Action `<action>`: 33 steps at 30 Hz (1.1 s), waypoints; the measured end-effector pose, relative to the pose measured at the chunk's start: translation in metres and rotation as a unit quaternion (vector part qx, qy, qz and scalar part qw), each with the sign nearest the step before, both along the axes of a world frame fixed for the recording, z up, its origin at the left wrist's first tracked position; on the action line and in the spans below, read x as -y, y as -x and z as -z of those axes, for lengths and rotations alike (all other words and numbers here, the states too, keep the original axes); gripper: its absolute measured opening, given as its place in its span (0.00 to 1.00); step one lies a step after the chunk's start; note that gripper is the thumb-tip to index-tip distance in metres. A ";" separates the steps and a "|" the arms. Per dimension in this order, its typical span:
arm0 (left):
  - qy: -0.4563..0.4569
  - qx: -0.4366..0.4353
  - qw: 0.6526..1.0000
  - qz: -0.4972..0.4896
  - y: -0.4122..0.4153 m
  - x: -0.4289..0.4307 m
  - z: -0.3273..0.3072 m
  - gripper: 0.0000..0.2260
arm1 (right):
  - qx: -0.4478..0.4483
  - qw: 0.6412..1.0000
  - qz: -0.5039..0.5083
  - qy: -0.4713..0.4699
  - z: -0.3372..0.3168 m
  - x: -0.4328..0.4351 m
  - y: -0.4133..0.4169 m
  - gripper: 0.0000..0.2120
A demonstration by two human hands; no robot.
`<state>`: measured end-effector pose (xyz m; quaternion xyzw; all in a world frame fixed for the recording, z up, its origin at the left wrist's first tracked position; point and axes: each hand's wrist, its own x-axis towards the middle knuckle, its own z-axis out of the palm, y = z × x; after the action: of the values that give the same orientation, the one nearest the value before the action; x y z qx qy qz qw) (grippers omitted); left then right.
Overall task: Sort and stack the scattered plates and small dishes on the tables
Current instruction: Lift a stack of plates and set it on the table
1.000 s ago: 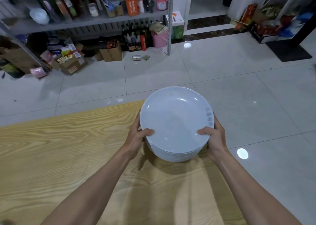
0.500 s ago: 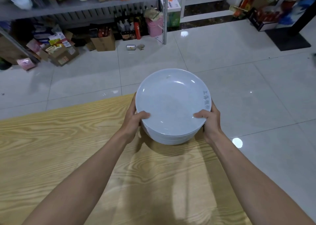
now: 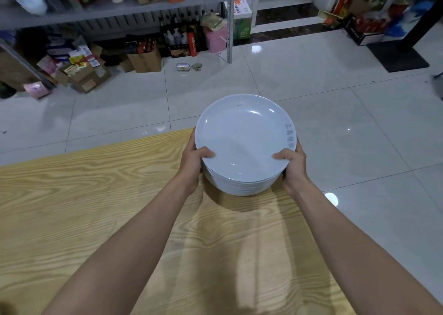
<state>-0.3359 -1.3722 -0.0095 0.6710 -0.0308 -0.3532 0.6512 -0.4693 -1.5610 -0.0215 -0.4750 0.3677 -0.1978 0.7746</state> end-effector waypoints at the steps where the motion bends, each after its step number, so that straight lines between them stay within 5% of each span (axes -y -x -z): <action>1: -0.002 -0.001 1.000 -0.003 0.001 0.000 -0.001 0.30 | -0.002 1.000 0.003 -0.001 -0.001 -0.001 0.000 0.35; 7: -0.022 -0.017 0.999 -0.026 0.008 -0.002 -0.004 0.25 | -0.038 0.999 0.007 0.006 -0.008 -0.005 0.004 0.31; 12: -0.030 -0.044 0.997 -0.061 0.017 -0.008 -0.013 0.11 | -0.056 0.998 -0.006 0.039 -0.013 -0.016 0.017 0.21; 20: -0.076 -0.063 0.994 -0.040 0.030 -0.041 -0.045 0.12 | -0.153 0.984 0.080 0.042 -0.029 -0.044 0.044 0.07; 24: -0.089 -0.028 0.995 -0.033 0.051 -0.084 -0.059 0.07 | -0.218 0.967 0.060 0.116 -0.036 -0.102 0.073 0.13; 29: -0.115 0.072 0.991 -0.015 0.083 -0.166 -0.079 0.15 | -0.197 0.949 -0.064 0.238 -0.067 -0.190 0.080 0.13; 33: -0.161 0.179 0.971 0.014 0.108 -0.246 -0.102 0.18 | -0.179 0.892 -0.186 0.371 -0.104 -0.263 0.076 0.22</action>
<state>-0.4439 -1.1260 0.0926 0.8186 -0.0996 -0.2369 0.5136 -0.5449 -1.2982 0.0826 -0.8147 0.3048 -0.0841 0.4861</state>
